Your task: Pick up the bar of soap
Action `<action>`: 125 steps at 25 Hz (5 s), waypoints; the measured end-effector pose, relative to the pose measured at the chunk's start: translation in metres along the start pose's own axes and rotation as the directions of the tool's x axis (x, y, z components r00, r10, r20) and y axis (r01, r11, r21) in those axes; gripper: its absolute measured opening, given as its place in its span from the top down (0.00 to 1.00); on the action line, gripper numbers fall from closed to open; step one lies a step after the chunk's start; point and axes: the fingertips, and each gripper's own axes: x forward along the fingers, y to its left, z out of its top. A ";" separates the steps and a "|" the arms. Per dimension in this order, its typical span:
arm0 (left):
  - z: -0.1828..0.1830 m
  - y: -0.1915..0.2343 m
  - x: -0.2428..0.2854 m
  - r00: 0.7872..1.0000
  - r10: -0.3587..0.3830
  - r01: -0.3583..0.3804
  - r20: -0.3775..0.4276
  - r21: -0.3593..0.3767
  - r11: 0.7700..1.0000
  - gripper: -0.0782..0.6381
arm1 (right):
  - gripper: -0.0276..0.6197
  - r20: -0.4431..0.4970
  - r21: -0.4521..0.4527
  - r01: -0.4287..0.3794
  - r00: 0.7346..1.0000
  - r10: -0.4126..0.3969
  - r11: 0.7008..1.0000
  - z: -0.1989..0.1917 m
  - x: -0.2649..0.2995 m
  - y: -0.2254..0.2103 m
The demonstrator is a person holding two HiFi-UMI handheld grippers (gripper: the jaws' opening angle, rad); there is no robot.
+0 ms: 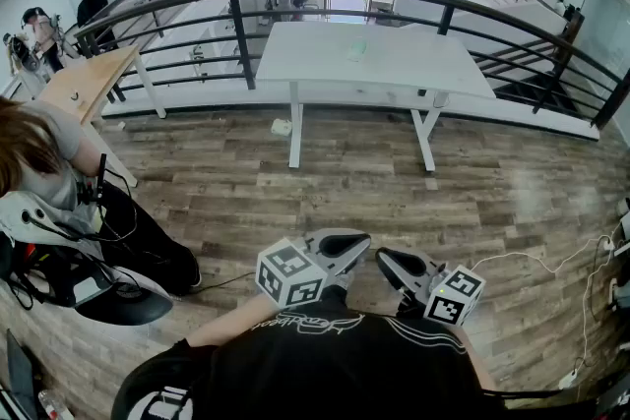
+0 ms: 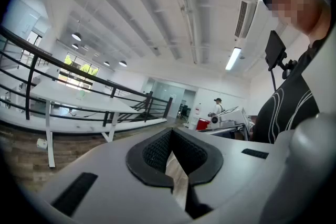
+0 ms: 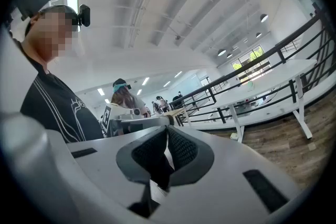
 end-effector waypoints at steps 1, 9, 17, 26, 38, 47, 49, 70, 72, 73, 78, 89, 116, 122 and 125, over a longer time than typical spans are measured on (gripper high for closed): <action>0.001 -0.001 -0.002 1.000 0.003 -0.003 -0.001 0.002 1.000 0.88 | 0.93 0.000 0.001 -0.001 1.000 0.001 1.000 0.000 0.000 0.002; -0.003 -0.005 -0.007 1.000 0.016 -0.016 0.000 -0.011 1.000 0.88 | 0.93 -0.004 0.005 -0.005 1.000 0.005 1.000 -0.005 -0.004 0.006; -0.004 -0.007 0.003 1.000 0.005 -0.005 -0.006 -0.012 1.000 0.88 | 0.93 0.002 -0.001 -0.016 1.000 0.016 1.000 -0.008 -0.006 0.000; -0.005 0.009 0.028 1.000 -0.017 0.017 -0.021 0.001 1.000 0.88 | 0.93 0.054 0.005 -0.011 0.998 0.011 1.000 -0.003 -0.006 -0.029; 0.000 0.076 0.069 0.999 -0.036 0.035 -0.028 -0.032 0.999 0.88 | 0.93 0.074 0.032 0.004 0.997 -0.007 0.999 0.010 0.023 -0.105; 0.032 0.186 0.131 0.996 -0.056 0.052 -0.070 -0.061 0.997 0.88 | 0.93 0.071 0.075 0.038 0.997 -0.044 0.996 0.055 0.079 -0.211; 0.047 0.217 0.146 0.996 -0.060 0.056 -0.070 -0.061 0.997 0.88 | 0.93 0.071 0.082 0.049 0.996 -0.055 0.995 0.070 0.095 -0.240; 0.159 0.479 0.249 0.999 -0.044 0.043 -0.009 -0.120 0.992 0.88 | 0.93 0.007 0.056 0.075 0.997 -0.075 0.996 0.206 0.256 -0.455; 0.162 0.487 0.252 0.999 -0.043 0.042 -0.007 -0.107 0.993 0.88 | 0.93 0.013 0.050 0.071 0.997 -0.072 0.996 0.208 0.262 -0.461; 0.164 0.489 0.252 0.999 -0.041 0.040 -0.005 -0.103 0.994 0.88 | 0.93 0.015 0.048 0.069 0.997 -0.070 0.996 0.208 0.264 -0.463; 0.166 0.493 0.251 1.000 -0.014 0.011 -0.018 -0.123 0.992 0.88 | 0.93 0.026 0.035 0.064 0.998 -0.065 0.997 0.213 0.265 -0.466; 0.192 0.505 0.249 0.999 0.040 -0.039 0.022 -0.083 0.996 0.88 | 0.93 0.071 -0.019 0.003 0.997 -0.002 1.000 0.241 0.279 -0.475; 0.232 0.712 0.421 0.980 0.200 -0.198 -0.005 -0.160 0.967 0.88 | 0.93 -0.033 0.058 -0.115 0.993 0.117 0.992 0.326 0.358 -0.731; 0.239 0.763 0.461 0.969 0.243 -0.246 -0.038 -0.152 0.957 0.88 | 0.93 -0.050 0.090 -0.146 0.987 0.151 0.985 0.342 0.376 -0.790; 0.235 0.788 0.477 0.959 0.275 -0.282 -0.066 -0.148 0.948 0.88 | 0.93 -0.058 0.119 -0.155 0.985 0.162 0.981 0.344 0.383 -0.820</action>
